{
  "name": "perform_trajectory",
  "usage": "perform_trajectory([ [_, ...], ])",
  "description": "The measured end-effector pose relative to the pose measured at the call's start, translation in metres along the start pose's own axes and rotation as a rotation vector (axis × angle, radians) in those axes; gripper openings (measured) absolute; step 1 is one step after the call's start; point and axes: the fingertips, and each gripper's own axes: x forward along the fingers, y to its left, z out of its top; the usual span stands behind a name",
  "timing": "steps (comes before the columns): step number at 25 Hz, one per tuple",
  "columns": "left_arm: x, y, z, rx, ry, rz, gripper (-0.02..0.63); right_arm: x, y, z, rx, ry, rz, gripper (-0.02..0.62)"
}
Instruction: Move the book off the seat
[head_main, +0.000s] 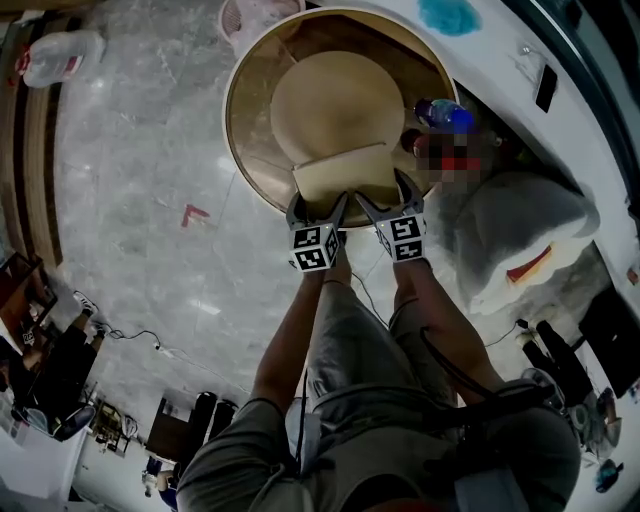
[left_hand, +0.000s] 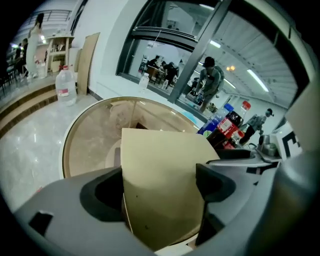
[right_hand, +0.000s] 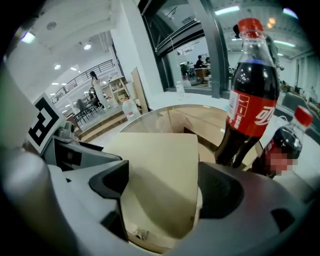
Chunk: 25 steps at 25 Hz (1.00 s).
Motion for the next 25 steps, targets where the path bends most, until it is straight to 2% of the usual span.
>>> perform_trajectory([
  [5,0.003,0.002,-0.001,0.008,0.009,0.008,0.456,0.005,0.002,-0.002,-0.029,-0.018,-0.045,0.436],
  [9,0.006,0.002,-0.001,-0.025,0.051,0.004,0.456,0.003,0.002,0.001,-0.042,-0.009,-0.088,0.436],
  [11,0.001,0.009,0.004,-0.015,0.048,0.049,0.456,0.002,0.002,0.002,-0.065,0.000,-0.128,0.436],
  [14,-0.016,0.017,0.024,0.000,-0.013,0.118,0.456,-0.007,-0.001,0.015,-0.094,-0.017,-0.170,0.436],
  [19,-0.054,0.004,0.069,0.046,-0.130,0.123,0.456,-0.037,0.009,0.072,-0.104,-0.120,-0.135,0.436],
  [25,-0.109,-0.030,0.147,0.144,-0.281,0.130,0.456,-0.099,0.024,0.180,-0.176,-0.321,-0.128,0.436],
])
